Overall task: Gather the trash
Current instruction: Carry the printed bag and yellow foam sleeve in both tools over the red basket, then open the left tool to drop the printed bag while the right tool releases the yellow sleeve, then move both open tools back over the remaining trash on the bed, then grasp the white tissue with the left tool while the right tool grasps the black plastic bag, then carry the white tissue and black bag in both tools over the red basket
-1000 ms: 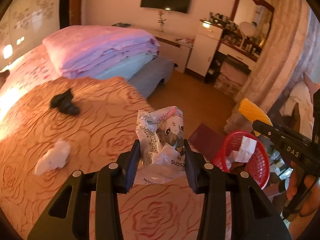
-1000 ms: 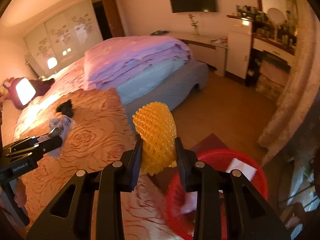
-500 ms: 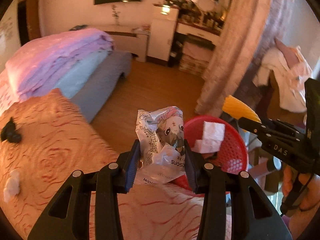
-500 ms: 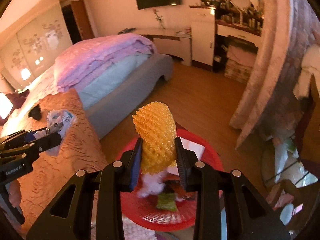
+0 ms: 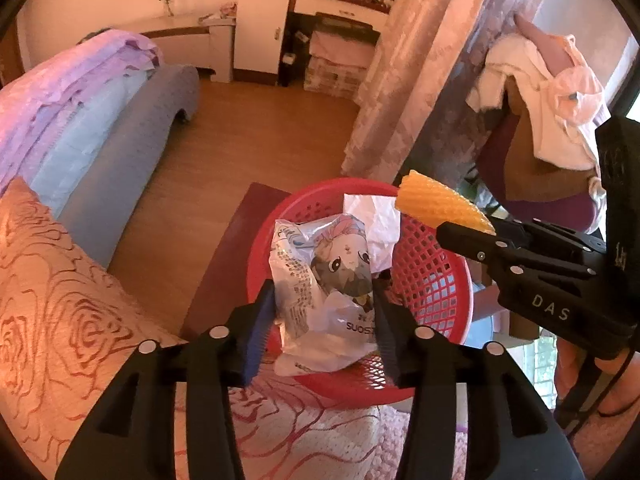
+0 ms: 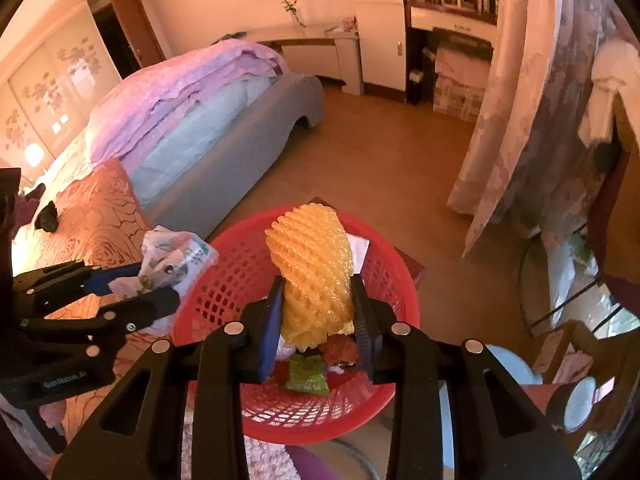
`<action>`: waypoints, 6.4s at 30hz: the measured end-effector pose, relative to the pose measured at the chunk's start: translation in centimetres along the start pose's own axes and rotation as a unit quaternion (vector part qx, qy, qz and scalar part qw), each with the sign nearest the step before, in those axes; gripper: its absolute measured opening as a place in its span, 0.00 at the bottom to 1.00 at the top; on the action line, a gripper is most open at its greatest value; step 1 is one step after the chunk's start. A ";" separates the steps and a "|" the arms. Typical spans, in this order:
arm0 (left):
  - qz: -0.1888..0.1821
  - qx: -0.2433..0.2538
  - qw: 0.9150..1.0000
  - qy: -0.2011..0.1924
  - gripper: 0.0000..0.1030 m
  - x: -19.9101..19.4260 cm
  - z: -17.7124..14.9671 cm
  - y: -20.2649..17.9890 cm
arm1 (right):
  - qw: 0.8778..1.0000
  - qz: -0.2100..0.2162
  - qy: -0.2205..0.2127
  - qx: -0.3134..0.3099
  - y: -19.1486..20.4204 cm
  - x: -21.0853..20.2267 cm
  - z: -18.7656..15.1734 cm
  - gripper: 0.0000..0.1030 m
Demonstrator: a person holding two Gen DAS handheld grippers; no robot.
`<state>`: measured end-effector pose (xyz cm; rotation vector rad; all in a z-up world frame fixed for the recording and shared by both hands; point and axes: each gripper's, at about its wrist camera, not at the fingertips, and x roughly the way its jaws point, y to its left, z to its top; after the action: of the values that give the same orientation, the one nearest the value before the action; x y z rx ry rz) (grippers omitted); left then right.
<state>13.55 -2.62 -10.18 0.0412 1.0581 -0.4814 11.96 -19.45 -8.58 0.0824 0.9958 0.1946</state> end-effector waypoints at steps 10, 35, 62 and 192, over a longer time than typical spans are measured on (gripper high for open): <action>0.006 -0.005 1.000 0.003 0.65 0.3 0.0 0.3 | 1.000 0.001 0.019 0.023 -0.9 1.1 0.1 0.50; 0.057 -0.097 0.992 -0.061 0.67 -6.5 -1.7 6.9 | 1.000 0.024 -0.006 -0.007 2.7 0.2 1.0 0.55; 0.235 -0.293 0.920 -0.112 0.72 -18.4 -12.9 23.8 | 0.978 0.142 0.011 -0.154 19.1 1.8 1.9 0.56; 0.174 -0.256 0.947 -0.091 0.35 -14.6 -13.9 16.8 | 0.974 0.139 -0.008 -0.179 20.2 1.2 0.3 0.27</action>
<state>2.99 21.25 -8.08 -0.2698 0.9420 0.1169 10.36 0.60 -6.20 -0.1069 0.9166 0.6257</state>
